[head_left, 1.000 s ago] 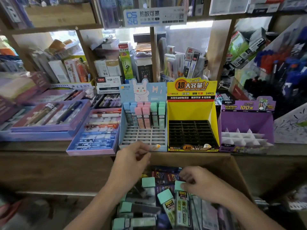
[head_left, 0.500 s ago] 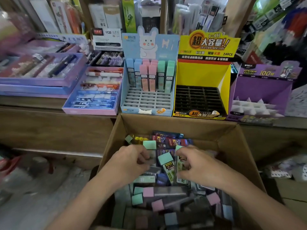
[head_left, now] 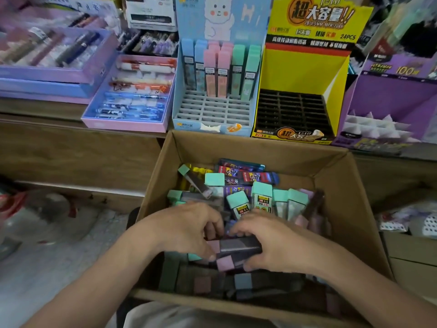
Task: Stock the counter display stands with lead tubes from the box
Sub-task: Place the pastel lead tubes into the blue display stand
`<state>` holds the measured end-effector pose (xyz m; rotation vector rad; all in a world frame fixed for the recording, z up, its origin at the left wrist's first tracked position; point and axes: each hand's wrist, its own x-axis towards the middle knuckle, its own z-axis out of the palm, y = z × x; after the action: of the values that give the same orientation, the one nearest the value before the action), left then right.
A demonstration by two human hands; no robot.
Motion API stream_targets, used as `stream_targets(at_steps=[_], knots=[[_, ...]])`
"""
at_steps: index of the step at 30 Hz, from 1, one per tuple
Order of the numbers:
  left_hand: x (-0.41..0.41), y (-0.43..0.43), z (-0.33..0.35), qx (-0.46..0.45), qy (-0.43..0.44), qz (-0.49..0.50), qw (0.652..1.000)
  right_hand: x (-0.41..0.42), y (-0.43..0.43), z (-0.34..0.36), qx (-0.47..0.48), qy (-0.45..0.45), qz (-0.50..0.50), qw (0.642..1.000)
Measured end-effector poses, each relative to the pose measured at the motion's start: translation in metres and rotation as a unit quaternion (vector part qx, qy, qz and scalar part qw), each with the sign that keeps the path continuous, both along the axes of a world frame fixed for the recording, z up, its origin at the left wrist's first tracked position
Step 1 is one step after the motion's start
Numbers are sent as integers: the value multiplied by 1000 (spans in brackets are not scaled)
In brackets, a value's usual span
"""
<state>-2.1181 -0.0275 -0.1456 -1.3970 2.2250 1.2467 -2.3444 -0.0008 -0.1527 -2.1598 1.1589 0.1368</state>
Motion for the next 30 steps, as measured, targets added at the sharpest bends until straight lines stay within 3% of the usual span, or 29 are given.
stream_targets(at_steps=[14,26,30], knots=[[-5,6,-5,-35,-42,-15,998,6,2,-6,3,4,8,1000],[-4,3,-4,-27,-9,2,1000,8,5,2,16,13,-27,999],[-2,0,3,-11,6,6,1000,10,5,-1,-9,19,14,1000]])
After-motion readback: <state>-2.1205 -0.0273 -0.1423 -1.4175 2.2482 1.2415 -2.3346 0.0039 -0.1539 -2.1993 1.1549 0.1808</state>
